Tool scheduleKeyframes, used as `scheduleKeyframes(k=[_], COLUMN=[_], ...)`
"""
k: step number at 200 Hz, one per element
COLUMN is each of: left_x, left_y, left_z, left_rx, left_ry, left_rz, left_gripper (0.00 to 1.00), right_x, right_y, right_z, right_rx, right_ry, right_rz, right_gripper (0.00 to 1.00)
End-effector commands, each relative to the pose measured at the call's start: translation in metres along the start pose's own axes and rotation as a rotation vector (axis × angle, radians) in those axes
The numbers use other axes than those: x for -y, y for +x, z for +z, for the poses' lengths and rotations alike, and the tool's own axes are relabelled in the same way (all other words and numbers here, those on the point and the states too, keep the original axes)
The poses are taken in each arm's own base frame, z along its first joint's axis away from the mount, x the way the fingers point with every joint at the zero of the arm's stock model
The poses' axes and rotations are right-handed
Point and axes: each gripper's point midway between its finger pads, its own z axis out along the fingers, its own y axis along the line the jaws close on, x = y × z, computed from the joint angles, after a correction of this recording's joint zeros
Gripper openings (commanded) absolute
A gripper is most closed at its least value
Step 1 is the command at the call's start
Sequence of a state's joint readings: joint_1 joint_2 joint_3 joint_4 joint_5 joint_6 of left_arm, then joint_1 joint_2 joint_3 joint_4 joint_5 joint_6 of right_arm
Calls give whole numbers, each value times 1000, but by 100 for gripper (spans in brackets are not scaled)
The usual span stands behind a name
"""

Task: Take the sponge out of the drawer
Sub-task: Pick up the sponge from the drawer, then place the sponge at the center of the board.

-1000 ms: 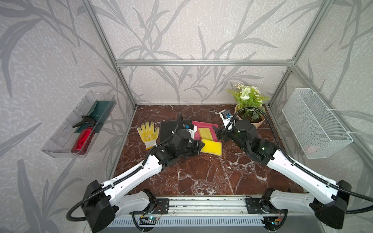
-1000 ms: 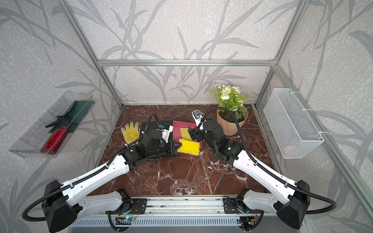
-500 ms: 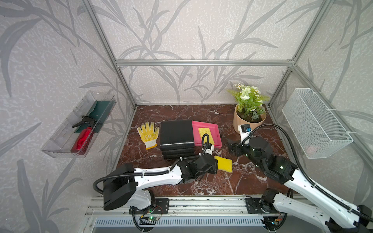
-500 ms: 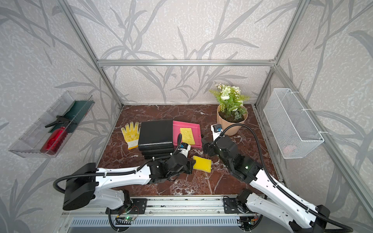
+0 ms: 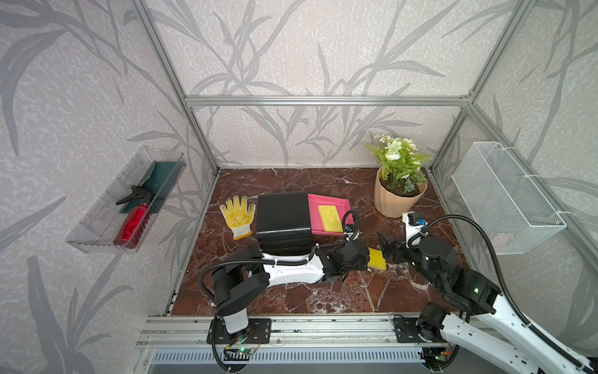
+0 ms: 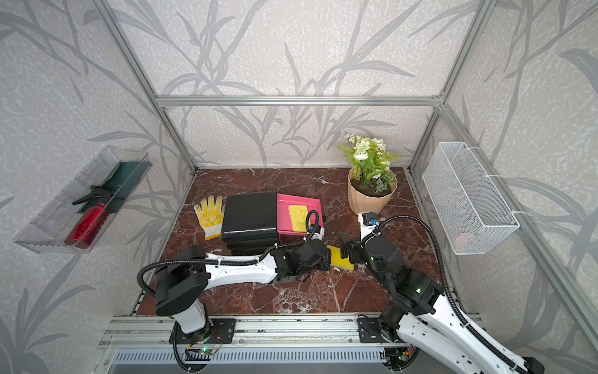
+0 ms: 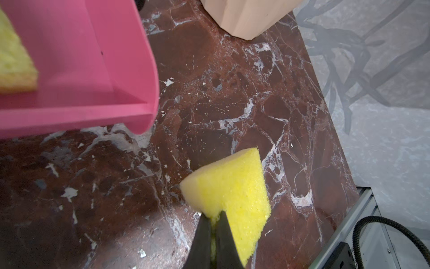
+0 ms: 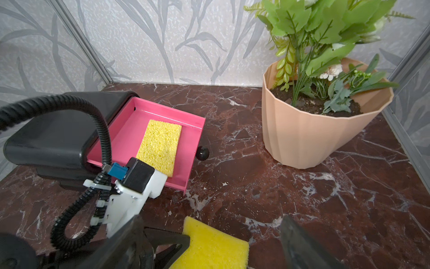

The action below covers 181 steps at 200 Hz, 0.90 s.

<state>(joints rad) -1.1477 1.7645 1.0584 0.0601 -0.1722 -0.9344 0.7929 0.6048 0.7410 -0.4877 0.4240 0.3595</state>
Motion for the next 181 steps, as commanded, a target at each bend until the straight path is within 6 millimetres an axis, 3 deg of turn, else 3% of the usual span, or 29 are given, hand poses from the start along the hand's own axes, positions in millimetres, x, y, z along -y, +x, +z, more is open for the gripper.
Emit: scheduleKeyframes(k=[1, 136, 181], left_x=[-3, -22, -23], left_y=[2, 4, 2], left_z=[10, 37, 32], left_rx=[-33, -89, -83], left_ry=[-19, -16, -14], left_rz=[-58, -167, -164], left_gripper=[0, 0, 19], right_x=[7, 16, 19], right_y=[3, 5, 6], right_z=[-3, -1, 1], right_rx=[1, 5, 2], right_ry=[26, 79, 100], right_rz=[11, -10, -18], right_gripper=[91, 91, 91])
